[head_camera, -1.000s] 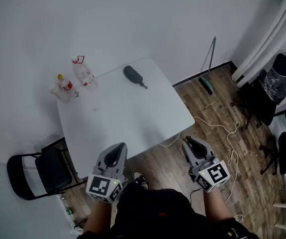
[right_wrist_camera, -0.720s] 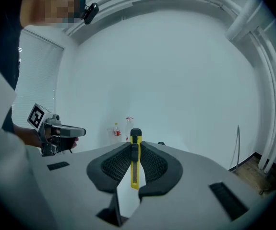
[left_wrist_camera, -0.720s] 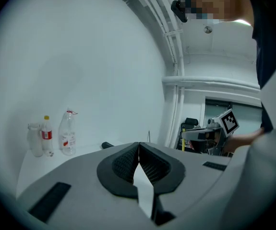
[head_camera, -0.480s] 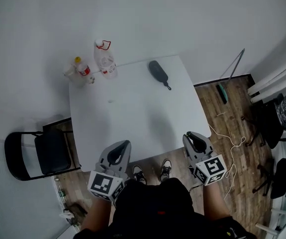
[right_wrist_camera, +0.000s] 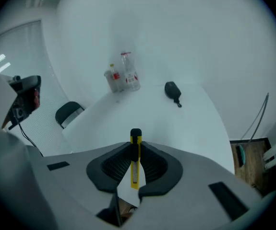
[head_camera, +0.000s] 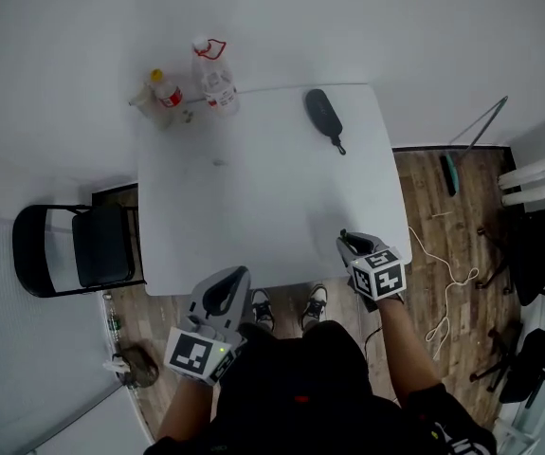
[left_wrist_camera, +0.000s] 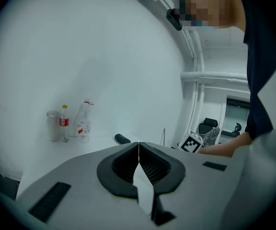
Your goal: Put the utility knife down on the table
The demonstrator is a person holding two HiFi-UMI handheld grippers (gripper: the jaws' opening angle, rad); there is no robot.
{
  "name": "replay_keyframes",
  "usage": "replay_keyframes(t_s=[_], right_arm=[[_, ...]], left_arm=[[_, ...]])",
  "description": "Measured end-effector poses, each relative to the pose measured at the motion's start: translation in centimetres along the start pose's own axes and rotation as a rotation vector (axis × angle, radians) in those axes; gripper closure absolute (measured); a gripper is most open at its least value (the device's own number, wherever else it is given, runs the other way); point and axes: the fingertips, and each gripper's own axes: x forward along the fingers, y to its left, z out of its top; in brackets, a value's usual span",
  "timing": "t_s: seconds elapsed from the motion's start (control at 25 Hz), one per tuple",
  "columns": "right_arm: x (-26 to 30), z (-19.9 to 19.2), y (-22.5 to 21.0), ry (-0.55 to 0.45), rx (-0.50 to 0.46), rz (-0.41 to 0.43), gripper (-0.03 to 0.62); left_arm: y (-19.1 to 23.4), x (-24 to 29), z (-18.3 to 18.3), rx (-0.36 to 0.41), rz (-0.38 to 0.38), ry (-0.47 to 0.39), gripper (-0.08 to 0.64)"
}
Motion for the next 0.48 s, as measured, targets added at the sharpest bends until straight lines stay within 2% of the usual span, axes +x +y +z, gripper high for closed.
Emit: replay_keyframes(t_s=[0.2, 0.48], right_arm=[[4.4, -4.6, -1.2, 0.206, -0.086, -0.010, 0.525], [6.7, -6.2, -0.8, 0.295, -0.136, -0.003, 0.526]], left_arm=[[-0.2, -0.3, -1.0, -0.014, 0.047, 0.016, 0.537], [0.4, -0.5, -1.7, -0.022, 0.077, 0.045, 0.537]])
